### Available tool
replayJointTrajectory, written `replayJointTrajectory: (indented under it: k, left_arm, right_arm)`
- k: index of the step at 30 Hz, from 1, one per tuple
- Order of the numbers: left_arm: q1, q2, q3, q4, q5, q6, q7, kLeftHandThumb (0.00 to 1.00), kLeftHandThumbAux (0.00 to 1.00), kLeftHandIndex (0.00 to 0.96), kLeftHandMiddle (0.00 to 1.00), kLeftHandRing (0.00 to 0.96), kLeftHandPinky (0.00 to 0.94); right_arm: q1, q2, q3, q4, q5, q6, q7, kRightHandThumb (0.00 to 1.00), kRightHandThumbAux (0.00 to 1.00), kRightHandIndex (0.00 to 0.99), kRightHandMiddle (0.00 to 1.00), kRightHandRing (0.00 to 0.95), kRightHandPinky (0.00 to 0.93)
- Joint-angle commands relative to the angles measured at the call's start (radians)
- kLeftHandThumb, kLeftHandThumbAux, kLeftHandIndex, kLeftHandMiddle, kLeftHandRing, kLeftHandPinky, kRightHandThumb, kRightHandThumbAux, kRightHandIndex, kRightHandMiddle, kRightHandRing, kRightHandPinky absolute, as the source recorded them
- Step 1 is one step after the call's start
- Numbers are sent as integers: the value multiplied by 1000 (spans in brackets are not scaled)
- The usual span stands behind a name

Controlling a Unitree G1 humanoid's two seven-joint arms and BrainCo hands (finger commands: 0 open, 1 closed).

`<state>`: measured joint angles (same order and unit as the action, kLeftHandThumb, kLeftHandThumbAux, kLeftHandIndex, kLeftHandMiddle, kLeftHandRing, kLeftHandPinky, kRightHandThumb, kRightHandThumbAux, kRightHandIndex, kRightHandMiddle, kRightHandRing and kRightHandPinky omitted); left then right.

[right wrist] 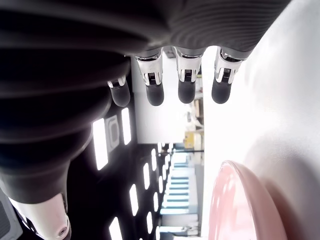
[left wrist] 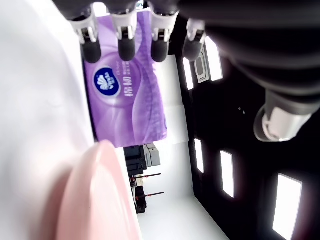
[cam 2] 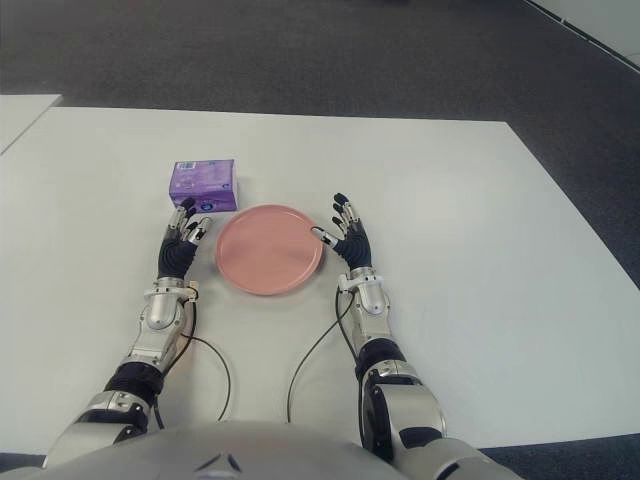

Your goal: Put the tissue paper into the plate.

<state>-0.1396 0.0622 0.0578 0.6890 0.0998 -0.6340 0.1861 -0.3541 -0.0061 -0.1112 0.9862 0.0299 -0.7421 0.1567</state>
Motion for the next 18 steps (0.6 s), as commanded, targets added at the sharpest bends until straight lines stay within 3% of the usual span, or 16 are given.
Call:
replayJointTrajectory:
  k: [1,10,15,18]
  left_arm:
    - [16,7,-10,25,15,-10,-9,0,456,0,0,0,0]
    - [12,24,-15,-9,28,-4,-15,0,450,0,0,0,0]
    - [32,55,-27,-191,6,94,-101,0,444,0,0,0,0]
    - [40,106,-32,-285,-20,155,-191,0,447,0,0,0,0]
  right_arm:
    - [133,50,0,75,12,16,-8,96,706,62,30,13,55]
    - [132,52,5,75,11,16,-14,96,706,62,30,13,55]
    - [130,54,8,77,9,16,-18,96,706,62,30,13,55]
    - [129,55,9,78,8,17,-21,96,706,62,30,13,55]
